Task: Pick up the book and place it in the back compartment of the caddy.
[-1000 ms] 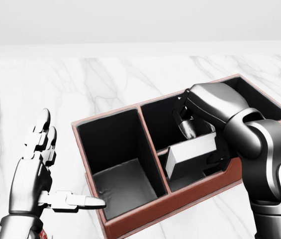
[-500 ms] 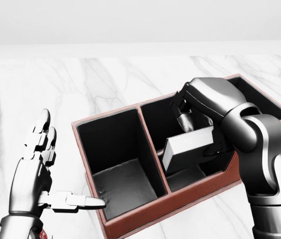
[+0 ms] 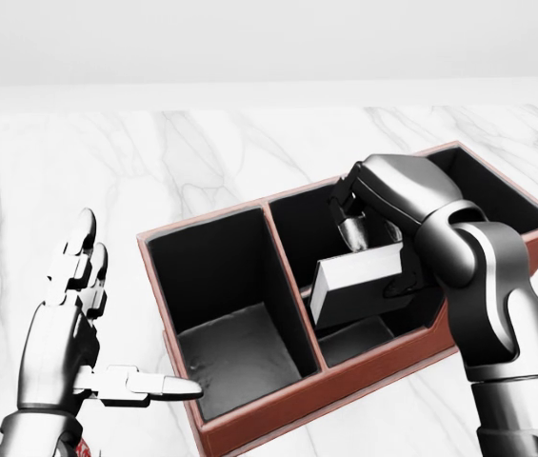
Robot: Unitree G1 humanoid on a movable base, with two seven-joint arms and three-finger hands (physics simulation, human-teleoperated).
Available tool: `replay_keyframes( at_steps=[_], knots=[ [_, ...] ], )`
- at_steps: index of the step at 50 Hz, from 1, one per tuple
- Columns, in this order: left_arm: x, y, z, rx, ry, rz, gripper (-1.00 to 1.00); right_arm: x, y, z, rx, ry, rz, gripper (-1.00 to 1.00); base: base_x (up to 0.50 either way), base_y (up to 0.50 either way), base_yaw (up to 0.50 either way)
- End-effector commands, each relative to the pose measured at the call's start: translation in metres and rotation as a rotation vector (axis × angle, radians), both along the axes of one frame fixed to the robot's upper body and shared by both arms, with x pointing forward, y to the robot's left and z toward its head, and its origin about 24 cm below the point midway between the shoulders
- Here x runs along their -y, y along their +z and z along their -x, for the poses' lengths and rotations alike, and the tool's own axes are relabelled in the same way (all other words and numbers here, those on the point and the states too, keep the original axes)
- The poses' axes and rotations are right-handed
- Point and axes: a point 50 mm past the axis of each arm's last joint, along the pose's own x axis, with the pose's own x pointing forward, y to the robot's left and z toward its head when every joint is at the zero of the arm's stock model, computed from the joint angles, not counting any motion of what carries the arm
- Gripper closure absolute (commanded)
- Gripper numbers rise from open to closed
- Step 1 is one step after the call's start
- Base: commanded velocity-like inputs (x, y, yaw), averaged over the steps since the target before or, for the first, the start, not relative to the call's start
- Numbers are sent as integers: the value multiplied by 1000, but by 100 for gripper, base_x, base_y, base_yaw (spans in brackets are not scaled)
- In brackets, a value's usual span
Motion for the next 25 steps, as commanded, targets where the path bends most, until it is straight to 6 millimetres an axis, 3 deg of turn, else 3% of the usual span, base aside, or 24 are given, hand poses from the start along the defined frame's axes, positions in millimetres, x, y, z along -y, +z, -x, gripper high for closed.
replay_keyframes(
  at_steps=[1, 25],
  knots=[
    [0, -1, 0, -4, 2, -2, -100, 4, -4, -7, 16, -35, -16, 100, 0, 0, 0],
    [0, -2, 0, -7, 4, -6, -100, 7, -14, -12, 0, -67, -14, 100, 0, 0, 0]
  ],
)
